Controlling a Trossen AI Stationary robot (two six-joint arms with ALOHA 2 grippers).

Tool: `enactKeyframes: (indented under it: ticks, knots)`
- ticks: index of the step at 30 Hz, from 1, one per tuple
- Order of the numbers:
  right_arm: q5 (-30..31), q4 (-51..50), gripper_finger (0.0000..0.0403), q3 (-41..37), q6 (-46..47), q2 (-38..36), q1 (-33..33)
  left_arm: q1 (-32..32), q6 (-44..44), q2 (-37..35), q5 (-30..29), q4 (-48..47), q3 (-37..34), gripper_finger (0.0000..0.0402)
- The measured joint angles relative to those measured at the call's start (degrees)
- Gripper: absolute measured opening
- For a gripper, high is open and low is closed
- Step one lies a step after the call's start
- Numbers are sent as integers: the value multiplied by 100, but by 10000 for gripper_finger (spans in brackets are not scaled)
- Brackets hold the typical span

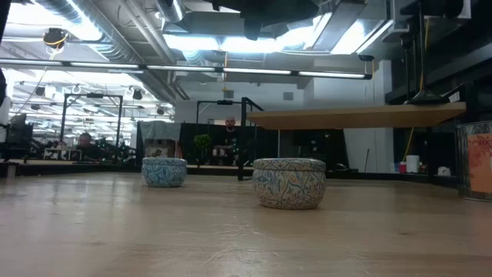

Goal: Pick & Place candle stick holders
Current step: Align the black candle holder with the other black candle holder on the shelf

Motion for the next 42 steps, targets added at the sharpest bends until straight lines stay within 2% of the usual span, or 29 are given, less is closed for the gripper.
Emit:
enactKeyframes:
  ticks: [9, 12, 16, 21, 25, 28, 30, 32, 35, 42]
  knots:
    - [51, 147, 346, 355, -184, 2, 0, 2, 0, 0, 0, 0, 0, 3]
    - [-119, 162, 346, 559, -186, 0, 0, 2, 0, 0, 0, -2, 0, 1]
    - [-783, 171, 346, 876, -189, 0, 0, 1, 0, 0, 0, -20, 0, 4]
    - [-2137, 387, 334, 1086, -465, 0, 0, 0, 0, 0, 0, -93, 0, 7]
    - [-3194, 292, 274, 1091, -86, 45, 2, 2, 0, 0, 0, -125, 0, 2]
    - [-4037, -194, 202, 1090, 411, 156, 2, 0, 0, 0, 0, -125, 0, 1]
    - [-4366, -729, 146, 1052, 797, 265, 2, 2, 0, 0, 0, -127, 0, 3]
    - [-4406, -1236, 89, 941, 1140, 359, 2, 2, 0, 0, -1, -126, 0, 6]
    - [-4136, -1683, 18, 613, 1611, 398, 2, 2, -2, 0, 0, -125, 0, 7]
    - [-3545, -1582, 6, -162, 1932, 400, 2, 1, -105, 0, -1, -122, 0, 2]
